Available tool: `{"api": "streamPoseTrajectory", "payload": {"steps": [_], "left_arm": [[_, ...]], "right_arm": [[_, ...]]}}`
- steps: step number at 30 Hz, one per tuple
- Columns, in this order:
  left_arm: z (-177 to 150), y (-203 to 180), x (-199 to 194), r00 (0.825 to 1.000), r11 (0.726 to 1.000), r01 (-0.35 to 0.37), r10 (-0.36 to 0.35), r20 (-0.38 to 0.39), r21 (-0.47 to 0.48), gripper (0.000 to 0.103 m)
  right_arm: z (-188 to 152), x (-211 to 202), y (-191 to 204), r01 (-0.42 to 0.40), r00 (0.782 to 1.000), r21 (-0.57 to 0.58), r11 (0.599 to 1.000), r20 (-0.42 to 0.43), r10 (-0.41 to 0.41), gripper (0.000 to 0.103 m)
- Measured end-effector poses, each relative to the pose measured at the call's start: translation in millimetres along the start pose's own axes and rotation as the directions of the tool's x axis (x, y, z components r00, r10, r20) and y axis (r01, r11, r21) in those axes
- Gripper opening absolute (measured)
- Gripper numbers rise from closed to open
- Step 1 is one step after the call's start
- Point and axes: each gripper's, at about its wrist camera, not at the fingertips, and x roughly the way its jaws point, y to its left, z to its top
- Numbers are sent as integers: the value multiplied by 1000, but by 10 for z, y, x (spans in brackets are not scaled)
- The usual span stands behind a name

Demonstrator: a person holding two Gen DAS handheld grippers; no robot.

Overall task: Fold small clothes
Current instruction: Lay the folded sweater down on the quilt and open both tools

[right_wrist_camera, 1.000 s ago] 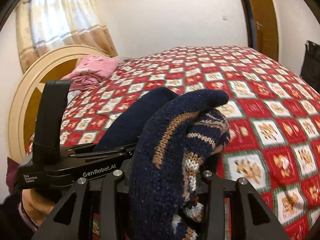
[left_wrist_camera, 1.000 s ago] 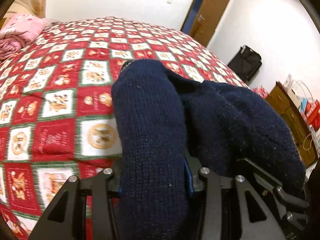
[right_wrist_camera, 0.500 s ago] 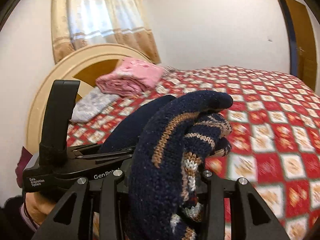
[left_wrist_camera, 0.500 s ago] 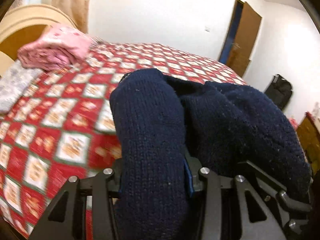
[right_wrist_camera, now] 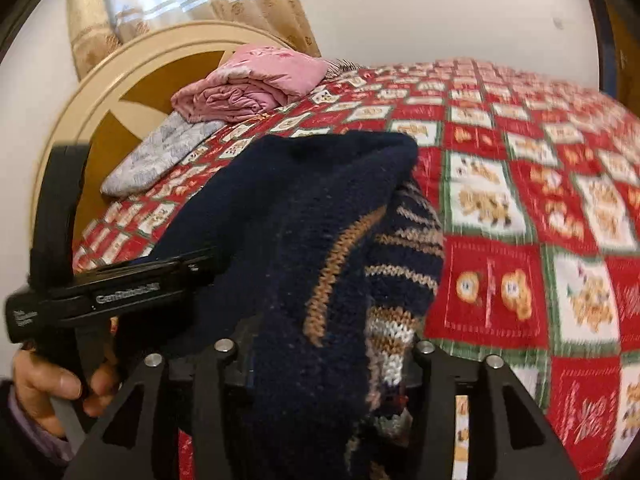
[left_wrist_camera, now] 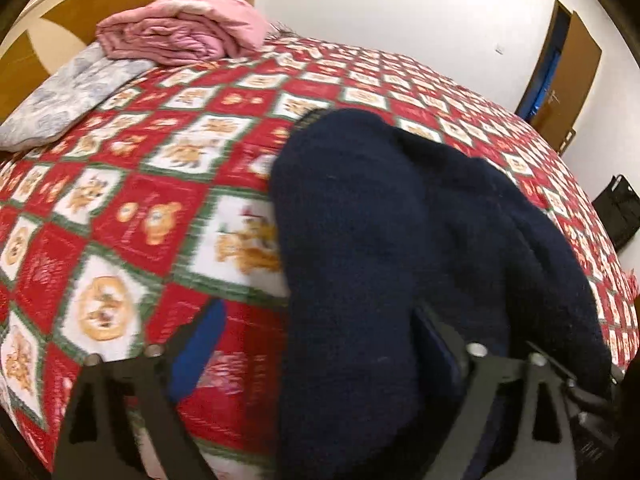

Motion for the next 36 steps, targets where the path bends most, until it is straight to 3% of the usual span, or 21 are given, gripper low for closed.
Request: {"api": "streamPoseTrajectory", "payload": {"steps": [2,5,7,10,13,17,21,27,30,32,36], "left_arm": [[-21,73,-81,1000,1000,11,-11,-5,-9,96],[-47,138,-258,998,999,-46,46,44,-1,96],[-60,96,-359,995,996,-80,78,69,30,95],[-142,-70,-493,988,988,-123,114,101,89,95],[-240,-271,-583,984,980,-135,115,133,148,95],[-391,-437,-566,985,973,-149,129,115,179,95],[-538,-462,-485,985,967,-171,161,70,188,95],[-669,-465,-673,983,970,-172,159,86,170,95],[-769,-445,-861,981,971,-173,155,115,167,95],[-847,-419,-994,980,973,-170,149,134,158,95],[-1008,-378,-1359,969,975,-174,143,202,140,102]], "right_arm": [[-79,-106,-100,-33,999,40,999,-20,34,61],[-190,-351,-227,-63,998,127,990,-11,65,61],[-224,-543,-236,-48,999,144,988,26,45,61],[-201,-851,-14,45,992,55,997,117,-51,61],[-110,-892,249,61,988,-29,998,146,-56,55],[-114,-619,450,82,995,-95,992,67,-76,43],[-267,-331,236,128,991,-39,991,-32,-129,42],[-398,-582,207,104,993,29,994,-53,-102,43],[-525,-853,379,134,991,19,991,-17,-134,56],[-653,-1108,523,179,983,-1,984,40,-178,72],[-828,-1581,745,213,968,8,977,138,-212,73]]}}
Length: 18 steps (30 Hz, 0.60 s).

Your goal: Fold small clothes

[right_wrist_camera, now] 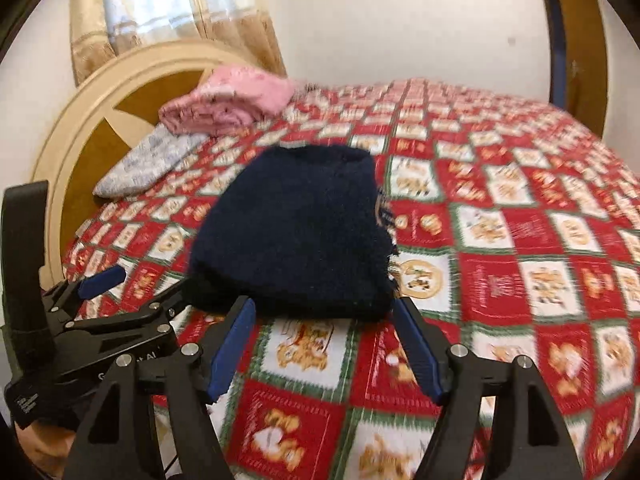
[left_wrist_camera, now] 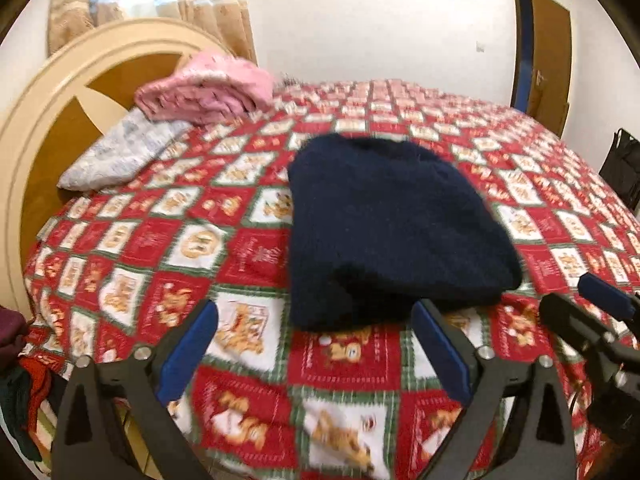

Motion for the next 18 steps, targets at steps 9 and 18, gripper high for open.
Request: {"api": "streamPoseTrajectory", "payload": {"steps": [9,18], "left_arm": [[-160,132,-1001,982,1000,-7,11,188,-22,103],[-293,251,-1422,968,1000,-4,10,253,-24,103]], "right_arm": [[-8,-1240,333,42,967,36,998,249,-50,76],[-163,-1903,617,82,900,46,996,425,-94,86]]}}
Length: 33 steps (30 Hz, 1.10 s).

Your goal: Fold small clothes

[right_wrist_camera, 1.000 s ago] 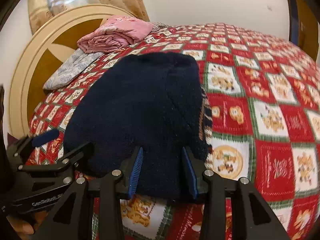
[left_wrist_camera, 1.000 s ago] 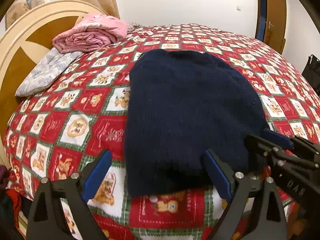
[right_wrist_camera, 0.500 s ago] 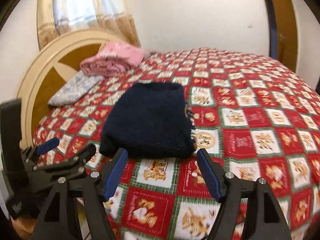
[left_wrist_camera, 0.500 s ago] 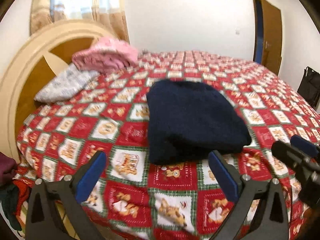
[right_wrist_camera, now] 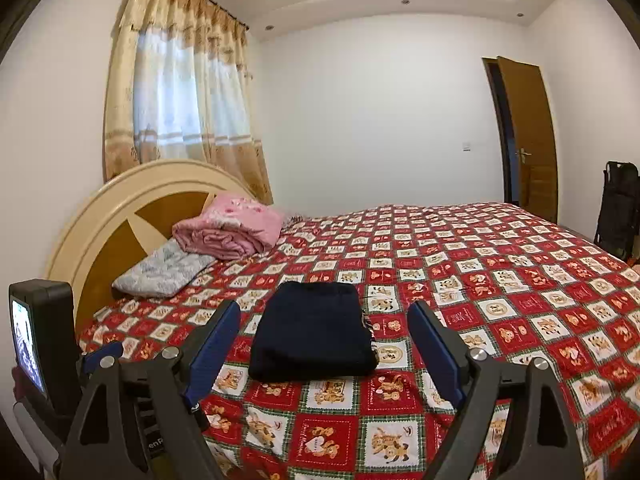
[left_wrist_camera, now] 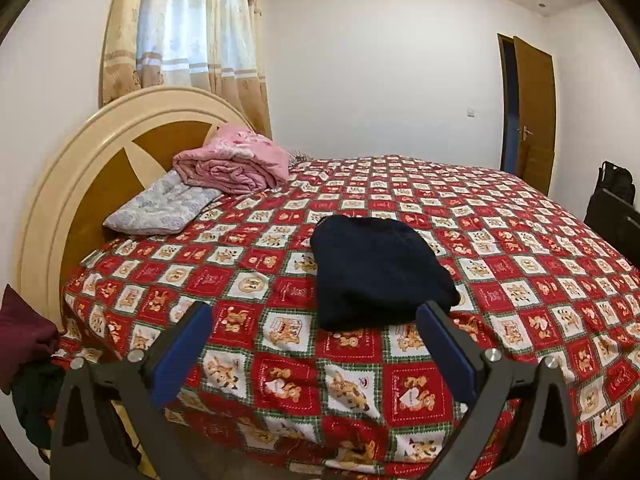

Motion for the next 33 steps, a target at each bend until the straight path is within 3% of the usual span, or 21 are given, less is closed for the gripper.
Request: {"api": "streamPoseTrajectory", "payload": {"steps": [11,16,33], "left_arm": [[2,-14,-246,999,1000,-1,2,40,-24,103],[-2,-22,-277,998,1000,-11,13,59,-19,103],[-11,-28,-227,999,1000,1,0,39,-18,103]], "right_arm": [[-39,-254,-3,31,998,-6,1000,49,-31,86],[-71,-232,-34,34,999,17,999,35,-34,87],[-113,-222,7,24,999,5,1000,26,-24,87]]}}
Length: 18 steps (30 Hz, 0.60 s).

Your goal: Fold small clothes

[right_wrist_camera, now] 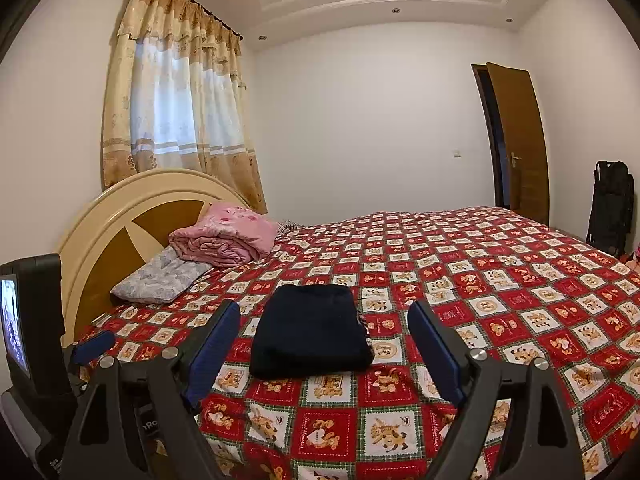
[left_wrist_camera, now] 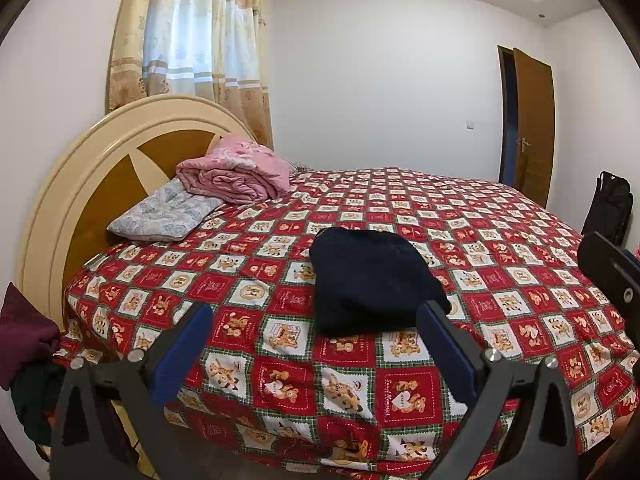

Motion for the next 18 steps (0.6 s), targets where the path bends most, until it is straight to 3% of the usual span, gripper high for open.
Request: {"api": "streamPoseTrajectory", "payload": {"steps": [18], "left_arm": [[4,-28,-1,1000,1000,-14,13,18,16,103]], "right_arm": [[-20,24,-41,-4,1000,9,1000,-14,4,87]]}}
